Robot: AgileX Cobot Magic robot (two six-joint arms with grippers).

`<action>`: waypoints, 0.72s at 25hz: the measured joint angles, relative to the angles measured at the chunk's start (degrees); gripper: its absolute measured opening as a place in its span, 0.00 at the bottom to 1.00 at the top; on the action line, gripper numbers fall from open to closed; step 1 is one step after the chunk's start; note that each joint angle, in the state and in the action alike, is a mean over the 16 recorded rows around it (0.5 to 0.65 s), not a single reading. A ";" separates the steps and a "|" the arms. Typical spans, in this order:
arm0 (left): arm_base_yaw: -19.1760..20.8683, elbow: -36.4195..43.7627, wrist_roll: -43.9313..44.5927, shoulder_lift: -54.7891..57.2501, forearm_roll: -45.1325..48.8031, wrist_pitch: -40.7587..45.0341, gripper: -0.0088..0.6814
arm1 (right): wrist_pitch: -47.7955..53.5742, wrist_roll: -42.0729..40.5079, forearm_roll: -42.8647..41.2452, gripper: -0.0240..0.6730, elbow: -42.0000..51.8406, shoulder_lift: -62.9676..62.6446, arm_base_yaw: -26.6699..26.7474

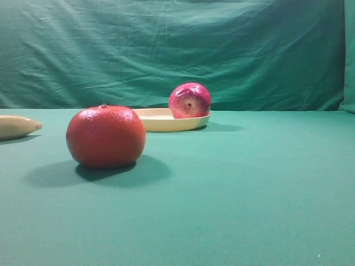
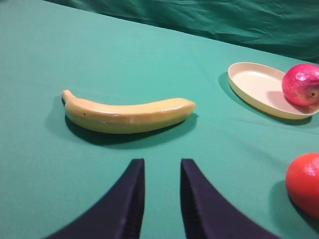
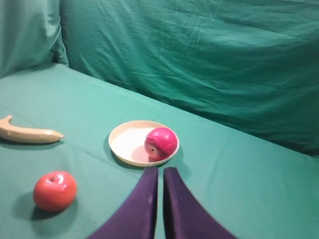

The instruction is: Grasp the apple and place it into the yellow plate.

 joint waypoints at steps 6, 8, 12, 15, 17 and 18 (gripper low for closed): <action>0.00 0.00 0.00 0.00 0.00 0.00 0.24 | -4.38 0.11 -0.27 0.03 8.80 -5.00 -4.19; 0.00 0.00 0.00 0.00 0.00 0.00 0.24 | -5.89 0.15 -0.25 0.03 11.73 -7.13 -6.15; 0.00 0.00 0.00 0.00 0.00 0.00 0.24 | -8.51 0.17 -0.16 0.03 17.19 -11.27 -10.65; 0.00 0.00 0.00 0.00 0.00 0.00 0.24 | -9.88 0.19 -0.10 0.03 20.84 -13.67 -13.87; 0.00 0.00 0.00 0.00 0.00 0.00 0.24 | -10.59 0.21 -0.07 0.03 23.04 -14.79 -15.58; 0.00 0.00 0.00 0.00 0.00 0.00 0.24 | -10.88 0.21 -0.05 0.03 24.07 -15.19 -16.30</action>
